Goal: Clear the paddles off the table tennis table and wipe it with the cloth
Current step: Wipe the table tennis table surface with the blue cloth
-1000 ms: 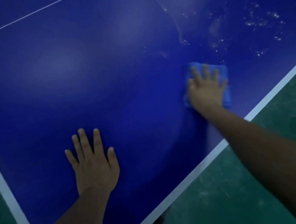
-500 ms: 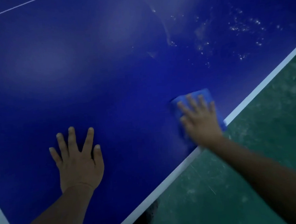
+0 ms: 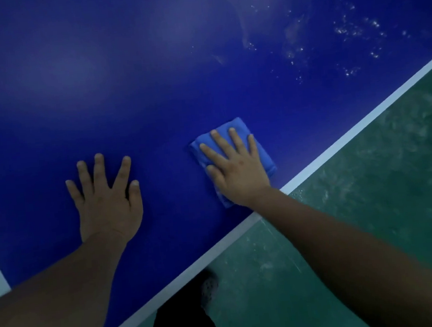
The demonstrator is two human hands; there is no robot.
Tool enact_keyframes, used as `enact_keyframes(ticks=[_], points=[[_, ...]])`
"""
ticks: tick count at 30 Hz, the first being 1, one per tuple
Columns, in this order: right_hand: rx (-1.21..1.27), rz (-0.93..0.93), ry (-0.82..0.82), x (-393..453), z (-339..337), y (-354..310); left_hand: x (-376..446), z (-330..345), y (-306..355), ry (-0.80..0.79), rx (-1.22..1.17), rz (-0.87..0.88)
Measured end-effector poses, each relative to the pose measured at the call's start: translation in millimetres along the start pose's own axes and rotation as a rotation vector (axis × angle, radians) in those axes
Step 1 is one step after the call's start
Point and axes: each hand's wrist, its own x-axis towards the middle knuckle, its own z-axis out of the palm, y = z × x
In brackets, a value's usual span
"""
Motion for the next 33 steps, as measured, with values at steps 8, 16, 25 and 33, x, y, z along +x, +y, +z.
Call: enact_keyframes(ticks=[8, 16, 25, 33], points=[[0.141, 0.879, 0.003, 23.0, -30.5, 126.2, -0.2, -6.0, 5.7, -0.051, 0.035, -0.016], [0.0, 0.16, -0.005, 122.0, -12.2, -41.5, 42.0, -15.4, 33.7, 0.016, -0.082, -0.104], [-0.114, -0.202, -0.028, 291.9, -38.7, -12.3, 64.9, -3.3, 42.8, 0.063, -0.014, -0.047], [-0.049, -0.102, 0.024, 260.7, -30.0, -32.5, 65.6, -4.3, 43.7, 0.053, -0.009, -0.042]])
